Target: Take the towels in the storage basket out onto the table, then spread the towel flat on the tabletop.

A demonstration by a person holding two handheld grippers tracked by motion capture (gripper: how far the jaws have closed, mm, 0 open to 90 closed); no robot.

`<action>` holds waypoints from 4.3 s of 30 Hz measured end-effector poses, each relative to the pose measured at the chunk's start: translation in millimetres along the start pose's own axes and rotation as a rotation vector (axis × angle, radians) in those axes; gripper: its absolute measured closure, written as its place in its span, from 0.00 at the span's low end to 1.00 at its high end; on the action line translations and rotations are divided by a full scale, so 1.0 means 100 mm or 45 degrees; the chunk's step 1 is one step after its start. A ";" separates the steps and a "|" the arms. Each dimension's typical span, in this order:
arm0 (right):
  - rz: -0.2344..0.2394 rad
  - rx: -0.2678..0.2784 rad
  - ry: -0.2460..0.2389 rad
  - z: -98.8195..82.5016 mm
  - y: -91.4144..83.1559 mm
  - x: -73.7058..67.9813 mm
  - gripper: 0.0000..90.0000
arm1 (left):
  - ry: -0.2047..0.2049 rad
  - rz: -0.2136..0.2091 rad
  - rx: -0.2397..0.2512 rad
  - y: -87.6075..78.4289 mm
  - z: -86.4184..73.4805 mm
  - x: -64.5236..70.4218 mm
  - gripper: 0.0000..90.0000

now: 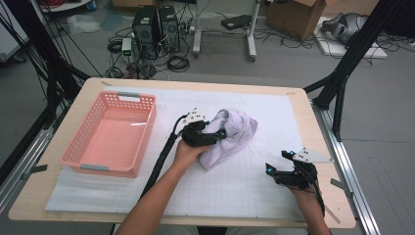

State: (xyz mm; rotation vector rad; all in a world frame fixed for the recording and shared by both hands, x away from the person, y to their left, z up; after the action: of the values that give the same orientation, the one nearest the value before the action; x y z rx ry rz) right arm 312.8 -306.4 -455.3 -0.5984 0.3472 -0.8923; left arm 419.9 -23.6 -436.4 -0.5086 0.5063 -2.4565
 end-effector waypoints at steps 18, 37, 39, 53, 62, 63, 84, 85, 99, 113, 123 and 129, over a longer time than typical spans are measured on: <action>0.006 -0.029 0.002 0.02 0.09 -0.02 0.18 | 0.064 0.190 0.103 -0.92 -0.36 -0.01 0.21; -0.012 -0.030 0.023 0.03 0.12 0.01 0.18 | 0.027 0.197 0.155 -1.09 -0.69 -0.04 0.26; -0.011 -0.038 0.033 0.03 0.12 0.01 0.18 | 0.021 0.195 0.150 -1.09 -0.69 -0.04 0.26; -0.010 -0.037 0.037 0.03 0.13 -0.01 0.18 | 0.028 0.185 0.133 -1.06 -0.70 -0.04 0.29; 0.044 -0.172 0.038 0.08 0.40 -0.16 0.21 | 0.014 0.181 0.105 -1.03 -0.72 -0.06 0.30; 0.045 -0.187 0.025 0.08 0.44 -0.17 0.25 | 0.015 0.183 0.101 -1.03 -0.73 -0.06 0.30; 0.059 -0.196 0.114 0.14 0.57 -0.15 0.27 | 0.027 0.152 0.103 -0.97 -0.73 0.00 0.32; 0.061 -0.193 0.126 0.16 0.59 -0.15 0.28 | 0.023 0.152 0.104 -0.97 -0.73 -0.01 0.32; 0.069 -0.246 0.119 0.29 0.82 -0.24 0.29 | 0.018 0.164 0.123 -0.97 -0.70 -0.04 0.33; 0.052 -0.265 0.010 0.47 1.05 -0.37 0.98 | 0.019 0.176 0.110 -0.96 -0.71 -0.07 0.33; 0.070 -0.226 0.008 0.31 0.55 -0.15 0.99 | 0.025 0.170 0.089 -0.93 -0.72 -0.07 0.38; 0.041 -0.205 0.043 0.15 0.26 0.01 1.00 | 0.032 0.160 0.056 -0.85 -0.69 -0.05 0.42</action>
State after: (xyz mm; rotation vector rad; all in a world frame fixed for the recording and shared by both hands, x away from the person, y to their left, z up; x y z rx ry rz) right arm 337.5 -289.5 -459.8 -0.7248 0.4612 -0.8497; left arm 353.3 60.4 -458.0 -0.4157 0.4782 -2.3514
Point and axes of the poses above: each handheld gripper's, and its own axes: y roughly forward along the jaws, z roughly out of its top, x roughly to its right, the point moved 5 cm from there along y, roughly forward along the jaws, and after that the axes turned 9 degrees about -x, right-handed, at the moved point
